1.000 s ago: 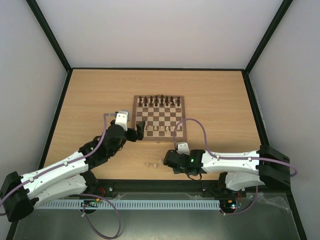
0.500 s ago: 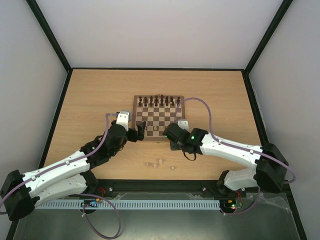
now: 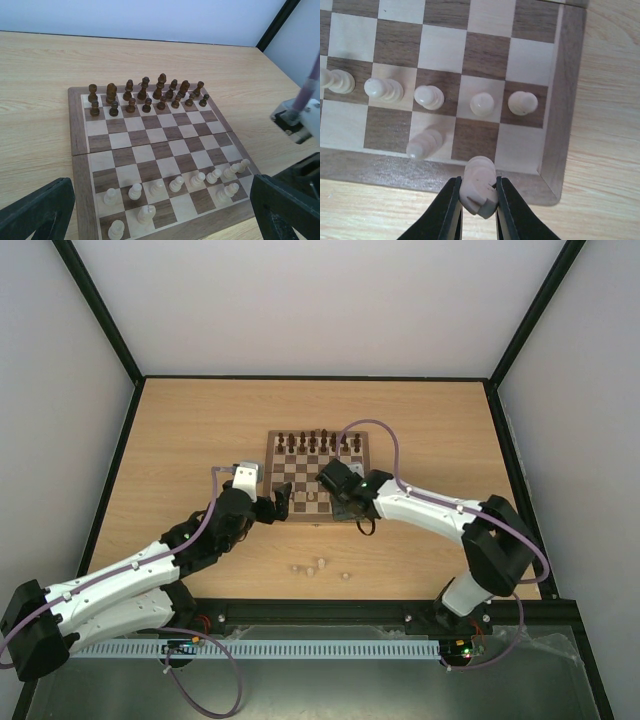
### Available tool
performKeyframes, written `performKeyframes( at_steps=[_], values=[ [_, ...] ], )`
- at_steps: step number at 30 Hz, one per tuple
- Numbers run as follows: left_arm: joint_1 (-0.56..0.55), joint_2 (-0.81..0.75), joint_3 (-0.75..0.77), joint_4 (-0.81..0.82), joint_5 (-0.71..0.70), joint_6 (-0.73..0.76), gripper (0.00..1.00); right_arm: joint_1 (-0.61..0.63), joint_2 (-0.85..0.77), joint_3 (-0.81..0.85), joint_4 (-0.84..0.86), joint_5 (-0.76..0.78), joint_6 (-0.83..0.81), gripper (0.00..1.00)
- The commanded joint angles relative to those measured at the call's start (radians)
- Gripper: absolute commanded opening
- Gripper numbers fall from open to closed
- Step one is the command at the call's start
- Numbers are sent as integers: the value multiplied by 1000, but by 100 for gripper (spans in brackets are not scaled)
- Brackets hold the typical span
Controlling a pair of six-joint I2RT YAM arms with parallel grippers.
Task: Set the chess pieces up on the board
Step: Place the chess piece on the chessboard.
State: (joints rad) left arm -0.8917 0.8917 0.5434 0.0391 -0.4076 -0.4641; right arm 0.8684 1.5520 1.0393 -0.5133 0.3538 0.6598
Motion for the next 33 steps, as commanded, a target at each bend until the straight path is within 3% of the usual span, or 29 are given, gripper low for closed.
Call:
performKeyframes(
  at_steps=[1, 19, 27, 33],
  values=[
    [-2, -4, 31, 5, -6, -4, 99, -17, 65, 51, -5, -32, -59, 13],
    [-1, -24, 30, 2, 0, -5, 99, -47, 170, 85, -2, -43, -74, 13],
    [-1, -26, 31, 2, 3, -5, 99, -46, 163, 78, -5, -36, -65, 24],
    [-1, -25, 30, 2, 3, -5, 99, -47, 154, 80, -9, -42, -62, 27]
  ],
)
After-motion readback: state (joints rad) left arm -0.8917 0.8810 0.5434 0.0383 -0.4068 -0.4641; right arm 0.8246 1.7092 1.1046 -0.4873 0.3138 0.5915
